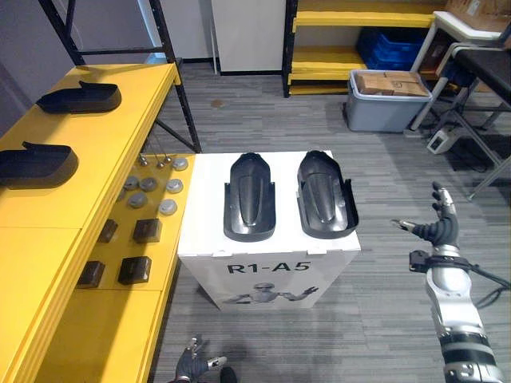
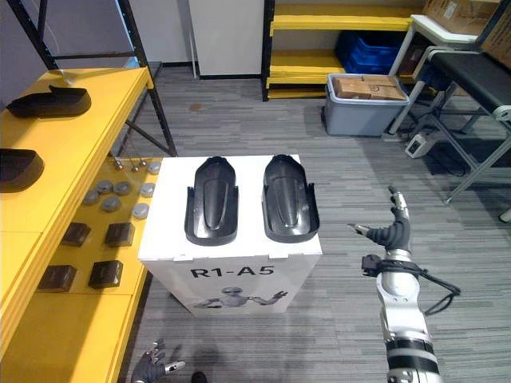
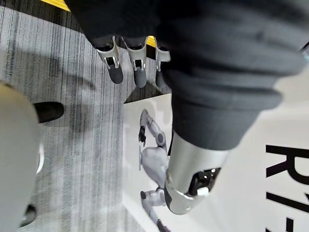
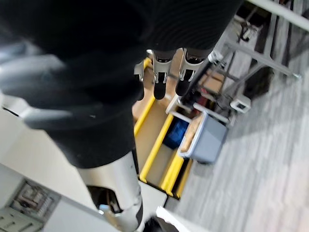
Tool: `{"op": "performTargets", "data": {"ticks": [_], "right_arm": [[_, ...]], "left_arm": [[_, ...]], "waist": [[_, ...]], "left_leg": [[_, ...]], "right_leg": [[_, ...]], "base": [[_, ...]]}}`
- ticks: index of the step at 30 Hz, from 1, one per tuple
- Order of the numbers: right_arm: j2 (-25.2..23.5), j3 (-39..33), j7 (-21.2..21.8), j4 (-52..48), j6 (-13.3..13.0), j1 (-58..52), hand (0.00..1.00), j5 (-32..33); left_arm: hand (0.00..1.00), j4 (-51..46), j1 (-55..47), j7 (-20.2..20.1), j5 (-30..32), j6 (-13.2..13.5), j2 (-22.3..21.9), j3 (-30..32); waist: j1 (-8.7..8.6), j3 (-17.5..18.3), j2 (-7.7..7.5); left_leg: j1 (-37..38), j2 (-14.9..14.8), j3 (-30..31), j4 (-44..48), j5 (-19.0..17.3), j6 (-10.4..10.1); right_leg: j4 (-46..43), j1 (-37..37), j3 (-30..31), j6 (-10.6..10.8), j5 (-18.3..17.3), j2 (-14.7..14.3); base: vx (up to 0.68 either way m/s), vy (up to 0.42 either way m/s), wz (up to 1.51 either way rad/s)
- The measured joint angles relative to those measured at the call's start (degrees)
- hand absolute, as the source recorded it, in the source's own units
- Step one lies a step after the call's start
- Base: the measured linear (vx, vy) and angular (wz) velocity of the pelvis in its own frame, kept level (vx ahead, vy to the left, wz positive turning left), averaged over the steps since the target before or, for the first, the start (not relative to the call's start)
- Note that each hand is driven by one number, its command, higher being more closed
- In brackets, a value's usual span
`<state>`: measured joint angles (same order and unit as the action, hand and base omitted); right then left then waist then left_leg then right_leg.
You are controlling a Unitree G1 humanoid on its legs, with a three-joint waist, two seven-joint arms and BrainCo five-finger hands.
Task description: Walk over and take plastic housings, then place them on the shelf
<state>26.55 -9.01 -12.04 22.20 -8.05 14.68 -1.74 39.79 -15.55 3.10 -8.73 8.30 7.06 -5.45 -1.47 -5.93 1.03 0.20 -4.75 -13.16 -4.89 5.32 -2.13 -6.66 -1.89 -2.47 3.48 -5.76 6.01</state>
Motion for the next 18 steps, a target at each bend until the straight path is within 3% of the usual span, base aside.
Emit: {"op": "performTargets", "data": {"ticks": [8, 18], "right_arm": [[-2.83, 2.51, -3.73, 13.81, 4.42, 12.29, 0.00, -3.37], [-4.57, 2.50, -5.50, 22.52, 5.97, 23.58, 0.00, -4.60]], "left_arm": [[0.00, -0.08, 0.29, 0.29, -0.91, 0.21, -1.12, -0.63], [0.00, 0.19, 2.00, 1.54, -1.31, 0.57, -1.55, -0.64]], "waist": [[1.00, -2.36, 1.26], [2.35, -5.01, 1.73]], "left_leg": [[-1.40, 0.90, 2.34, -0.13, 1.55, 0.60], [-3.17, 1.97, 5.18, -0.12, 2.04, 1.07]], "right_leg": [[0.36, 0.31, -1.53, 0.53, 0.51, 0.75], [3.24, 0.17, -1.50, 0.67, 0.51, 1.11]], "base": [[-0.08, 0.026, 0.12], [-0.02, 0.016, 0.06]]}}
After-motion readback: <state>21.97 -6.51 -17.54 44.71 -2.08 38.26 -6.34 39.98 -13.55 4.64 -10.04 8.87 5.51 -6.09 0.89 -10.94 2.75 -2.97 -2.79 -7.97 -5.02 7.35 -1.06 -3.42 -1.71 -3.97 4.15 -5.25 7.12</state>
